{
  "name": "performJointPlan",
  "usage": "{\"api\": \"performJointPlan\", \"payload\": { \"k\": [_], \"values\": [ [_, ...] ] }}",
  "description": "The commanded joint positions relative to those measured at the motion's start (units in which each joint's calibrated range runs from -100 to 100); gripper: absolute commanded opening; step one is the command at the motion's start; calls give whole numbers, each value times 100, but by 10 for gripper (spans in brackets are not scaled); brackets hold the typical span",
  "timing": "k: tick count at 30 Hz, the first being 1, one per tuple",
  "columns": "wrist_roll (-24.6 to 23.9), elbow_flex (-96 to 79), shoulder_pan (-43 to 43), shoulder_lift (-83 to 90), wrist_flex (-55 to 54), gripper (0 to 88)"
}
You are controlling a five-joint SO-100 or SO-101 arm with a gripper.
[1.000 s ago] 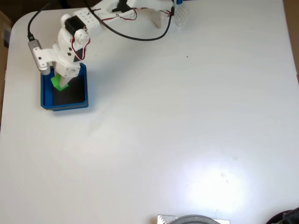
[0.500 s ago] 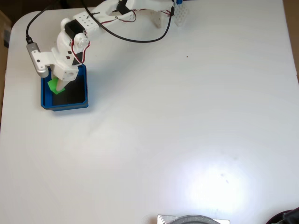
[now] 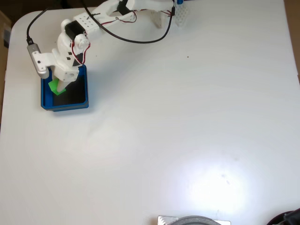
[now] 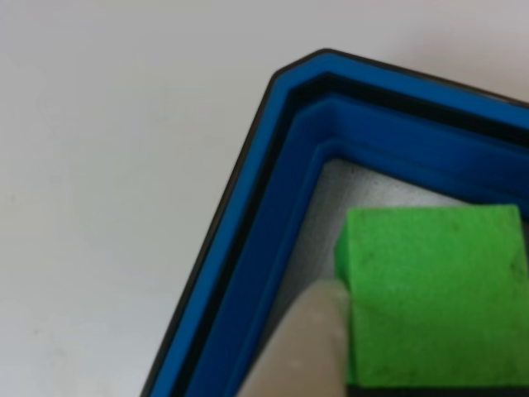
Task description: Pick up green cube and drop it in the blue box
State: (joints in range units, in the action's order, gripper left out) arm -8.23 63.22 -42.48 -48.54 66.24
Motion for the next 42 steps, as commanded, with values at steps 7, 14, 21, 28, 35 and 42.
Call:
{"api": "performJointPlan", "payload": {
  "k": [7,14,21,28,35,42],
  "values": [
    [-20,51,-72,105,-97,227],
    [-20,51,-72,105,-97,291],
    [-20,51,-72,121,-97,291],
    [15,51,-95,188,-97,280],
    [5,42,-103,456,-97,259],
    [-15,33,-111,1334,-89,119]
  ]
}}
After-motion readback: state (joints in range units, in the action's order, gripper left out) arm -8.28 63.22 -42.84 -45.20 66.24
